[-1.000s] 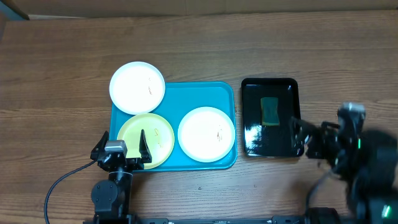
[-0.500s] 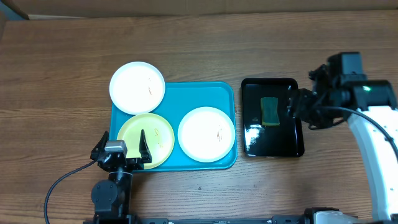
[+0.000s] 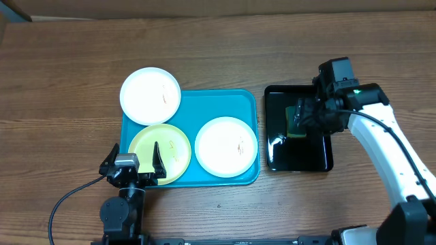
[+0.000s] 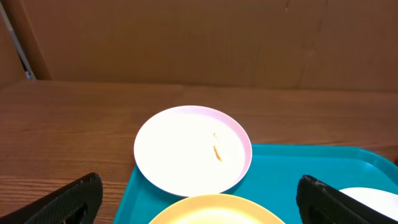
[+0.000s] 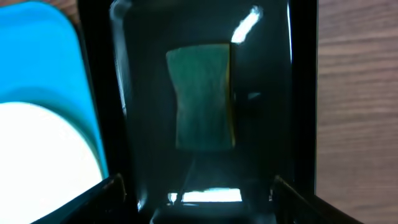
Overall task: Clean dirty plates on tray and stack at the side
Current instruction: 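Move the right gripper over the black tray toward the sponge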
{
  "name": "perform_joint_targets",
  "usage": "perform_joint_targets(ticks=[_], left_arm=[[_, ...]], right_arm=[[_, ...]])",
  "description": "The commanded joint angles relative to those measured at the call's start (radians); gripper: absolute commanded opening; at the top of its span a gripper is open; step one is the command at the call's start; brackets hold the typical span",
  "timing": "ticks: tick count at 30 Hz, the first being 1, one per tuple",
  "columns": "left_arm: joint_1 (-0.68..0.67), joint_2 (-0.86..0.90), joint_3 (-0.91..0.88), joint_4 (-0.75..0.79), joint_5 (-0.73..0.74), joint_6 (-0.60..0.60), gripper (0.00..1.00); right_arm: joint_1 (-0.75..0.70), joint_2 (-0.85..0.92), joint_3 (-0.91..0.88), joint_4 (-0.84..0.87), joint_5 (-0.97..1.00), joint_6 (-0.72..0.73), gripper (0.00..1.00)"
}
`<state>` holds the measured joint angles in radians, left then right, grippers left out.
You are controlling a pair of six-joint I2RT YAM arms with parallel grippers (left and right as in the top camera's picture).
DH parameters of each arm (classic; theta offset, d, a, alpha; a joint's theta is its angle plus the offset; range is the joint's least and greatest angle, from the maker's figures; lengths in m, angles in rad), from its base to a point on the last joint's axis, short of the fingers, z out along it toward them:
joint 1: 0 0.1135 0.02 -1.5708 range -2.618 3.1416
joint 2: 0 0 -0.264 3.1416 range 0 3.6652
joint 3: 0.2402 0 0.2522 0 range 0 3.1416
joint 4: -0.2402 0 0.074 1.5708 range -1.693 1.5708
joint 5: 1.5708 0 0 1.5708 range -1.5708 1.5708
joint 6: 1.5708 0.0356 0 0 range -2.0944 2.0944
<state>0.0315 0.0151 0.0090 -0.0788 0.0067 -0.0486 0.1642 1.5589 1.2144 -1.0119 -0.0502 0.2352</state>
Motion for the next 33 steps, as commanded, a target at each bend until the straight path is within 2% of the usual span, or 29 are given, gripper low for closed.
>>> perform_joint_targets(ticks=[1, 8, 17, 22, 23, 25, 30, 33], left_arm=[[-0.002, -0.009, -0.004, 0.001, 0.005, 0.012, 1.00], [-0.002, -0.009, -0.004, 0.001, 0.005, 0.012, 1.00], [-0.002, -0.009, -0.004, 0.001, 0.005, 0.012, 1.00], [-0.002, -0.009, -0.004, 0.000, 0.005, 0.012, 1.00], [-0.002, -0.009, -0.004, 0.001, 0.005, 0.012, 1.00], [-0.002, -0.009, -0.004, 0.001, 0.005, 0.012, 1.00], [-0.002, -0.009, -0.004, 0.001, 0.005, 0.012, 1.00], [-0.002, -0.009, -0.004, 0.001, 0.005, 0.012, 1.00]], right_arm=[[0.006, 0.025, -0.037, 0.034, 0.020, 0.001, 0.78], [0.006, 0.072, -0.146, 0.135, -0.020, 0.008, 0.72], [0.045, 0.089, -0.344, 0.435, -0.039, 0.000, 0.66], [0.063, 0.089, -0.352, 0.462, -0.009, 0.000, 0.50], [0.063, 0.089, -0.348, 0.457, -0.002, 0.000, 0.52], [0.063, 0.084, -0.318, 0.407, 0.030, 0.000, 0.74], [0.063, 0.066, -0.129, 0.169, 0.063, 0.004, 0.82], [0.066, 0.066, -0.056, 0.119, 0.046, 0.004, 0.89]])
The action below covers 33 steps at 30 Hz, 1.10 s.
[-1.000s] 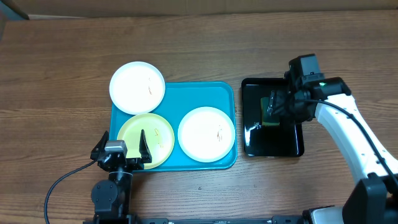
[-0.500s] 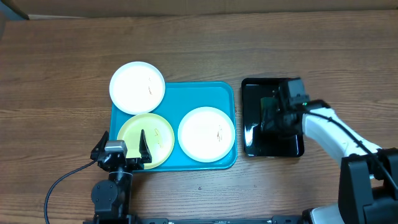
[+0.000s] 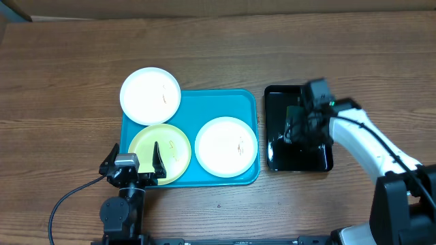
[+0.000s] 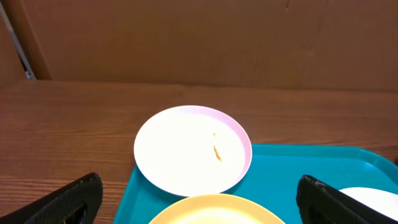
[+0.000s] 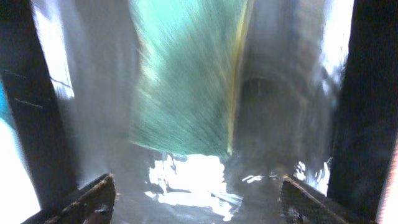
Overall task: Clean dirty plates on tray and stack at the side
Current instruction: 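Move the right gripper over the black tray toward the sponge, then lower the right gripper and grasp the green sponge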
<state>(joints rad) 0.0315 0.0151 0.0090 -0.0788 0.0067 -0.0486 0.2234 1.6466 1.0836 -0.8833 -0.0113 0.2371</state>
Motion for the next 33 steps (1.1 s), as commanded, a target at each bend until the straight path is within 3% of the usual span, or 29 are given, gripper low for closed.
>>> perform_joint_targets(ticks=[1, 9, 16, 17, 23, 24, 25, 26, 28, 30, 33], left_arm=[[-0.002, -0.009, -0.004, 0.001, 0.005, 0.012, 1.00], [-0.002, -0.009, -0.004, 0.001, 0.005, 0.012, 1.00], [-0.002, -0.009, -0.004, 0.001, 0.005, 0.012, 1.00], [-0.002, -0.009, -0.004, 0.001, 0.005, 0.012, 1.00], [-0.002, -0.009, -0.004, 0.001, 0.005, 0.012, 1.00], [-0.002, -0.009, -0.004, 0.001, 0.005, 0.012, 1.00], [-0.002, -0.009, -0.004, 0.001, 0.005, 0.012, 1.00], [-0.002, -0.009, -0.004, 0.001, 0.005, 0.012, 1.00], [-0.002, -0.009, -0.004, 0.001, 0.005, 0.012, 1.00], [-0.002, -0.009, -0.004, 0.001, 0.005, 0.012, 1.00], [-0.002, -0.009, -0.004, 0.001, 0.005, 0.012, 1.00]], right_arm=[[0.006, -0.021, 0.080, -0.004, 0.007, 0.002, 0.90], [0.006, -0.011, -0.025, 0.107, 0.010, 0.002, 0.90], [0.006, -0.012, -0.269, 0.396, 0.011, -0.002, 0.86], [0.006, -0.012, -0.280, 0.412, 0.010, -0.001, 0.80], [0.006, -0.022, -0.210, 0.343, 0.010, -0.002, 0.09], [0.006, -0.023, -0.187, 0.314, 0.010, -0.002, 0.08], [0.006, -0.024, -0.161, 0.275, 0.010, -0.002, 0.08], [0.006, -0.026, -0.132, 0.229, 0.010, -0.001, 0.16], [0.006, -0.026, -0.052, 0.111, 0.010, -0.002, 0.64], [0.006, -0.026, -0.001, 0.044, 0.010, -0.002, 0.82], [0.006, -0.026, 0.045, 0.022, 0.011, -0.002, 0.90]])
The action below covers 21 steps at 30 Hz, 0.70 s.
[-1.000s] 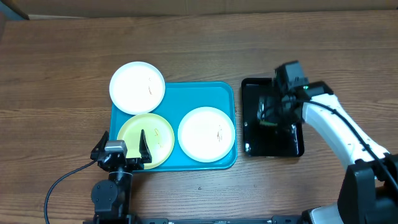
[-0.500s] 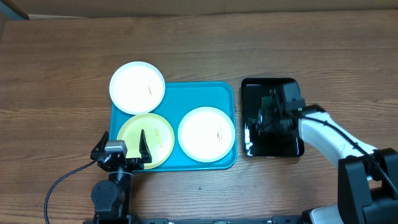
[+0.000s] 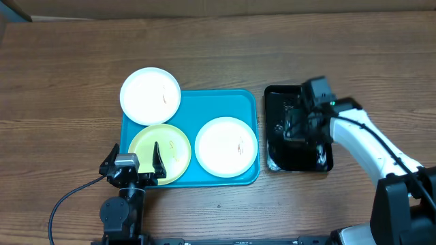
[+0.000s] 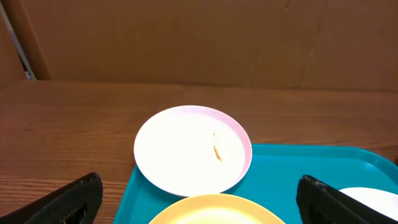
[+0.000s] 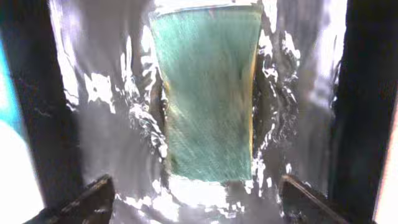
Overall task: Clean dirty plates on tray and stack at the side
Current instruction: 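Lower the right gripper and grasp the green sponge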
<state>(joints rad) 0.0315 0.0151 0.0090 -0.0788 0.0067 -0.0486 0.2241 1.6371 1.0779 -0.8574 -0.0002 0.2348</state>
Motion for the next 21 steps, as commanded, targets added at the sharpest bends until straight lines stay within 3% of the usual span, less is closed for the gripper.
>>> perform_joint_targets(ticks=[1, 13, 14, 18, 20, 21], left_arm=[[-0.002, -0.009, -0.004, 0.001, 0.005, 0.012, 1.00], [-0.002, -0.009, -0.004, 0.001, 0.005, 0.012, 1.00], [-0.002, -0.009, -0.004, 0.001, 0.005, 0.012, 1.00], [-0.002, -0.009, -0.004, 0.000, 0.005, 0.012, 1.00], [-0.002, -0.009, -0.004, 0.000, 0.005, 0.012, 1.00], [-0.002, -0.009, -0.004, 0.001, 0.005, 0.012, 1.00]], right_arm=[[0.005, -0.016, 0.051, 0.013, 0.000, 0.000, 0.91], [0.005, 0.101, -0.044, 0.286, 0.026, 0.000, 0.91], [0.005, 0.116, -0.045, 0.294, 0.026, 0.000, 0.87], [0.005, 0.174, -0.045, 0.320, 0.026, 0.001, 0.26], [0.005, 0.169, -0.040, 0.325, 0.026, 0.000, 0.08], [0.005, 0.165, -0.031, 0.323, 0.026, 0.000, 0.06]])
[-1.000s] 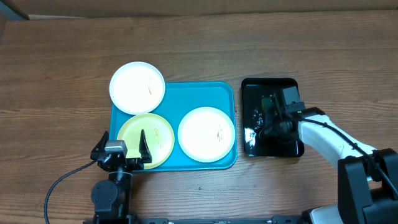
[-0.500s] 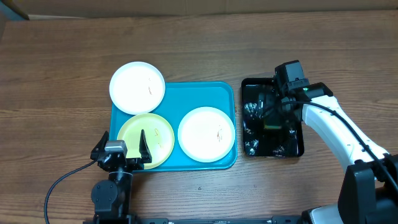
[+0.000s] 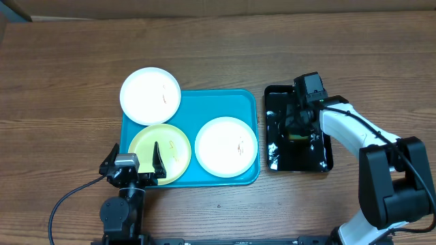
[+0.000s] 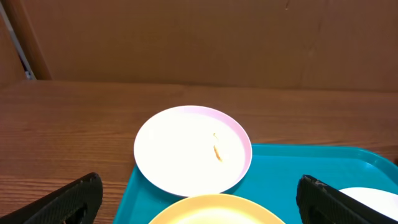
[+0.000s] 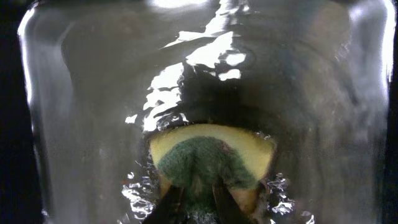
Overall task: Clean dirty plates on tray and stack at the side
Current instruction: 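Lower the right gripper and grasp the green sponge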
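Note:
Three dirty plates are in view: a pink-rimmed white plate (image 3: pixel 150 95) overlapping the far left corner of the teal tray (image 3: pixel 248 102), a yellow plate (image 3: pixel 170 146) and a white plate (image 3: pixel 226 146) lying on the tray. My right gripper (image 5: pixel 199 202) is down in the black water tray (image 3: pixel 323 160), shut on a yellow and green sponge (image 5: pixel 211 158), which bulges folded between the fingers. The sponge (image 3: pixel 297 134) shows just under the right wrist from overhead. My left gripper (image 3: pixel 133 168) rests open at the teal tray's near left corner, over the yellow plate's (image 4: pixel 214 214) edge, holding nothing.
The black tray (image 5: pixel 81 112) holds rippling water with bright glare. The pink-rimmed plate (image 4: pixel 193 149) carries a small food smear. A cardboard wall (image 4: pixel 199 37) stands behind the wooden table (image 3: pixel 82 47). A cable (image 3: pixel 65 201) trails from the left arm.
My right gripper stood open with its fingers on either side of the flat sponge in the water; now it is shut on the sponge, which is squeezed into a fold. The left arm has not moved.
My right gripper first hung open above the sponge lying in the black tray. Then it was low over the sponge, with water stirring around it. After that its fingers straddled the wet sponge, and now they pinch it. The plates and left arm stayed put.

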{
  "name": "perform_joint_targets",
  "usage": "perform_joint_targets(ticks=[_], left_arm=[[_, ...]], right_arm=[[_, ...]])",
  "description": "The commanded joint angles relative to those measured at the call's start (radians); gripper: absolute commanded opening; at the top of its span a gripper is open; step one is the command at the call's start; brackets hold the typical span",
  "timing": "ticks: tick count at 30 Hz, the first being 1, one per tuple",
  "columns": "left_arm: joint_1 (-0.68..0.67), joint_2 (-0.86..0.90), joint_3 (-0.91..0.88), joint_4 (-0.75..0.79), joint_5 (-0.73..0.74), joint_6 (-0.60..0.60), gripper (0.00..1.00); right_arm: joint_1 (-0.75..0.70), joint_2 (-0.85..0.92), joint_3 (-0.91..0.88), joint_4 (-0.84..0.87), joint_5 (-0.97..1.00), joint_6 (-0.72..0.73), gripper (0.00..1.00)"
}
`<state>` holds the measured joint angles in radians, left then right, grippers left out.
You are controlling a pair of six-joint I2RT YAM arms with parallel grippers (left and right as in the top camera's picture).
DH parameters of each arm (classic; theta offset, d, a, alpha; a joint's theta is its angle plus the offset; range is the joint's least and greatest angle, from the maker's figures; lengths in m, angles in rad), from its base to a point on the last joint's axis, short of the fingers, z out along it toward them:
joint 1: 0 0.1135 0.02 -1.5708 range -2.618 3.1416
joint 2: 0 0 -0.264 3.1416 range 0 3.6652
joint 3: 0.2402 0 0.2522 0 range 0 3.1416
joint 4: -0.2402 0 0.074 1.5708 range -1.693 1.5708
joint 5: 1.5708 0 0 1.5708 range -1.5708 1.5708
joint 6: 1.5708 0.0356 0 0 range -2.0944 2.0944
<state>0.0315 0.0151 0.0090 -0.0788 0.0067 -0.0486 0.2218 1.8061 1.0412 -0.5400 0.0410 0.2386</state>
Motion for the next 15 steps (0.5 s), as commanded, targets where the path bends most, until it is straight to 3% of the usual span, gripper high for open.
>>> perform_joint_targets(ticks=[1, 2, 3, 4, 7, 15], left_arm=[[-0.002, -0.009, -0.004, 0.001, 0.005, 0.012, 1.00], [-0.002, -0.009, -0.004, 0.001, 0.005, 0.012, 1.00], [-0.002, -0.009, -0.004, 0.001, 0.005, 0.012, 1.00], [-0.002, -0.009, -0.004, 0.001, 0.005, 0.012, 1.00], [-0.002, -0.009, -0.004, 0.001, 0.005, 0.012, 1.00], [-0.002, -0.009, -0.004, 0.001, 0.005, 0.012, 1.00]], right_arm=[[0.007, -0.011, 0.018, -0.005, -0.016, -0.003, 0.10], [0.007, -0.019, 0.036, -0.028, -0.017, -0.003, 0.43], [0.007, -0.028, 0.054, -0.053, -0.019, -0.003, 0.65], [0.007, -0.038, 0.072, -0.080, -0.019, -0.003, 0.77], [0.007, -0.067, 0.118, -0.165, -0.019, -0.003, 0.89], [0.007, -0.078, 0.075, -0.276, -0.019, -0.003, 0.93]])
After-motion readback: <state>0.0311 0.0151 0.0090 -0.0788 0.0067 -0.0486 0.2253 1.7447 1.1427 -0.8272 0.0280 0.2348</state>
